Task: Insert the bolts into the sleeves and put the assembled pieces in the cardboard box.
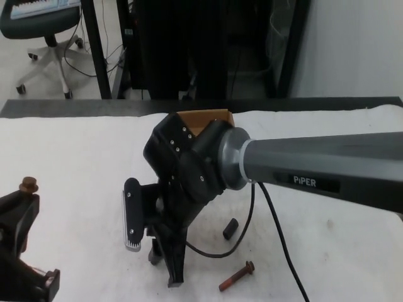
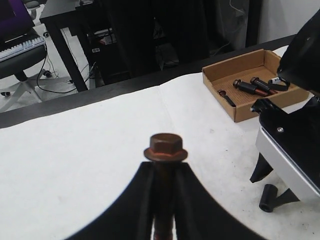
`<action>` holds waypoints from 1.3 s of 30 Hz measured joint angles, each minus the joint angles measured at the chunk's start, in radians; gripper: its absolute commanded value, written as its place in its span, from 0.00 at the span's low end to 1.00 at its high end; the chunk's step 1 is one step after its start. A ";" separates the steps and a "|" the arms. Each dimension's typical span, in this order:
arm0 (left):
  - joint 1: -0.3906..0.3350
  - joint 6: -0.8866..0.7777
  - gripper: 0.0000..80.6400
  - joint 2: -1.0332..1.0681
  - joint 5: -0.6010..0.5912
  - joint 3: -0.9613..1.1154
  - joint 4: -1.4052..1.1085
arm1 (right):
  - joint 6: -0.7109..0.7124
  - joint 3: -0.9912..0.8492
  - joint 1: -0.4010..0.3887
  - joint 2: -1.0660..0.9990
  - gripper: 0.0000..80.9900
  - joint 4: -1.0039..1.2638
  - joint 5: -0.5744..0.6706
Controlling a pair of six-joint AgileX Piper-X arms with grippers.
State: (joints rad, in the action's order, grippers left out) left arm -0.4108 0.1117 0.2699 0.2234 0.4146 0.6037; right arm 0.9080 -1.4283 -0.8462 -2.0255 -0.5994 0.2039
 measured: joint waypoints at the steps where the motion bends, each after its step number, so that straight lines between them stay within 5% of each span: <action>1: 0.000 0.000 0.00 0.000 -0.001 0.000 0.000 | 0.003 -0.002 0.002 -0.003 0.47 0.000 0.000; 9: 0.000 0.042 0.00 0.000 -0.001 0.000 0.000 | 0.007 -0.001 0.007 -0.048 0.45 -0.023 -0.014; 15: 0.000 0.053 0.00 0.000 -0.001 0.000 0.001 | 0.008 -0.001 0.007 -0.048 0.01 -0.023 -0.024; 21: 0.000 0.053 0.00 0.000 -0.001 0.000 0.001 | 0.008 -0.001 0.007 -0.048 0.00 -0.023 -0.035; 24: 0.000 0.053 0.00 0.000 -0.001 0.000 0.001 | 0.008 -0.001 0.007 -0.048 0.08 -0.023 -0.039; 30: 0.000 0.053 0.00 0.000 -0.001 0.000 0.001 | 0.006 -0.001 0.005 -0.048 0.50 -0.023 -0.038; 39: 0.000 0.055 0.00 0.000 -0.001 0.000 0.001 | 0.005 -0.002 -0.007 -0.048 0.44 -0.016 -0.055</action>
State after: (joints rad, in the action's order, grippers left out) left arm -0.4108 0.1662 0.2699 0.2226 0.4146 0.6050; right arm 0.9135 -1.4308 -0.8532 -2.0740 -0.6151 0.1485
